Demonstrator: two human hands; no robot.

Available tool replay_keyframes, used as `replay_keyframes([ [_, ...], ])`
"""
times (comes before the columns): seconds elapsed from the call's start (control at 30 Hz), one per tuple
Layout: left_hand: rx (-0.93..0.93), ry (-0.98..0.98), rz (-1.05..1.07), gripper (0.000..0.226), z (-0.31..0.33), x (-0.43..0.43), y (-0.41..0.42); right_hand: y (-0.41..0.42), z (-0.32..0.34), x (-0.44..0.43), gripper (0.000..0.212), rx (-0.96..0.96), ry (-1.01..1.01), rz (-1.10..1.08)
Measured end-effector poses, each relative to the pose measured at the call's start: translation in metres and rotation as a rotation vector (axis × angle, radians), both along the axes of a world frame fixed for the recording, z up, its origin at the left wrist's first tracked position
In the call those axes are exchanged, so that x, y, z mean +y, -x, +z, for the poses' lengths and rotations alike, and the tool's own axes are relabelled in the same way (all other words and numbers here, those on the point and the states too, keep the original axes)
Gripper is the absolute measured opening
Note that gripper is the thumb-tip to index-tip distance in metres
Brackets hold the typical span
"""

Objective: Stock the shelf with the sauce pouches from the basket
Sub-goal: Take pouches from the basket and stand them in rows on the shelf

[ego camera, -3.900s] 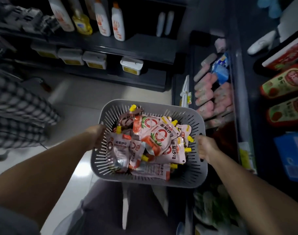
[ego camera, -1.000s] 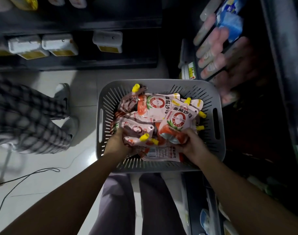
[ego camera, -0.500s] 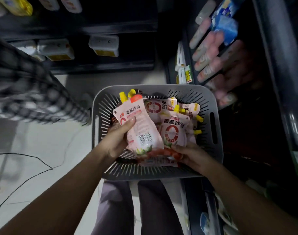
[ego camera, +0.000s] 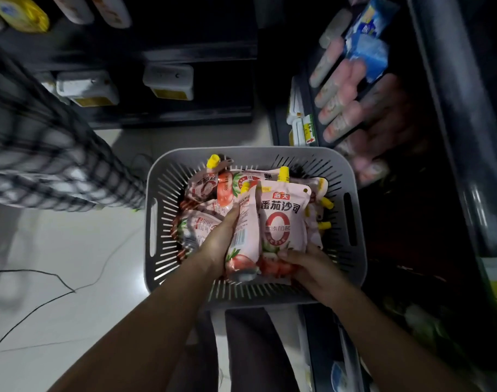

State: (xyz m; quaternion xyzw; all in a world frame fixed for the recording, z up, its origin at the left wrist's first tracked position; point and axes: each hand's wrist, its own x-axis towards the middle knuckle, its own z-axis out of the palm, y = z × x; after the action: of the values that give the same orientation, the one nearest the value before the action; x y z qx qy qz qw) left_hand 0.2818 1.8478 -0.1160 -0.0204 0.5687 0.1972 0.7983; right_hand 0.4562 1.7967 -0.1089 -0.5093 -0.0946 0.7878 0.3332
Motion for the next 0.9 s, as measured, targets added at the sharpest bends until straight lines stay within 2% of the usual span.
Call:
replay_keyframes([
  [0.07,0.063,-0.019,-0.067,0.071,0.003,0.003,0.0,0.001,0.004,0.001,0.046,-0.007,-0.036,-0.024],
  [0.2,0.035,-0.097,-0.3,0.094,0.007,0.0,0.007,0.002,0.01,0.003,0.055,-0.045,-0.08,0.056],
  [0.27,0.091,-0.164,-0.438,0.089,0.016,-0.003,0.012,0.002,0.013,0.003,0.06,-0.038,-0.068,0.096],
  [0.3,0.094,-0.184,-0.456,0.073,0.022,-0.004,0.015,0.001,0.015,0.003,0.064,-0.006,-0.056,0.099],
  [0.37,0.003,-0.184,-0.399,0.038,0.041,-0.004,0.02,0.002,0.019,0.004,0.072,0.067,-0.024,0.075],
  [0.4,-0.053,-0.193,-0.328,0.034,0.05,-0.001,0.025,0.001,0.022,0.006,0.075,0.083,-0.009,0.04],
  [0.47,-0.118,-0.224,-0.198,0.035,0.063,0.005,0.032,0.0,0.028,0.012,0.076,0.075,0.028,-0.033],
  [0.57,-0.167,-0.244,-0.084,0.037,0.081,0.017,0.035,-0.006,0.046,0.022,0.055,-0.005,0.008,-0.037],
  [0.73,-0.241,-0.403,0.033,0.038,0.12,0.034,0.034,-0.006,0.1,0.043,0.026,-0.073,-0.11,0.049],
  [0.83,-0.225,-0.47,-0.025,0.042,0.145,0.039,0.038,-0.004,0.135,0.054,0.024,-0.07,-0.154,0.082],
  [0.87,-0.215,-0.484,-0.048,0.034,0.154,0.04,0.039,-0.003,0.146,0.057,0.025,-0.079,-0.182,0.061],
  [0.9,-0.202,-0.499,-0.061,0.026,0.165,0.042,0.041,-0.003,0.154,0.06,0.035,-0.052,-0.219,0.016],
])
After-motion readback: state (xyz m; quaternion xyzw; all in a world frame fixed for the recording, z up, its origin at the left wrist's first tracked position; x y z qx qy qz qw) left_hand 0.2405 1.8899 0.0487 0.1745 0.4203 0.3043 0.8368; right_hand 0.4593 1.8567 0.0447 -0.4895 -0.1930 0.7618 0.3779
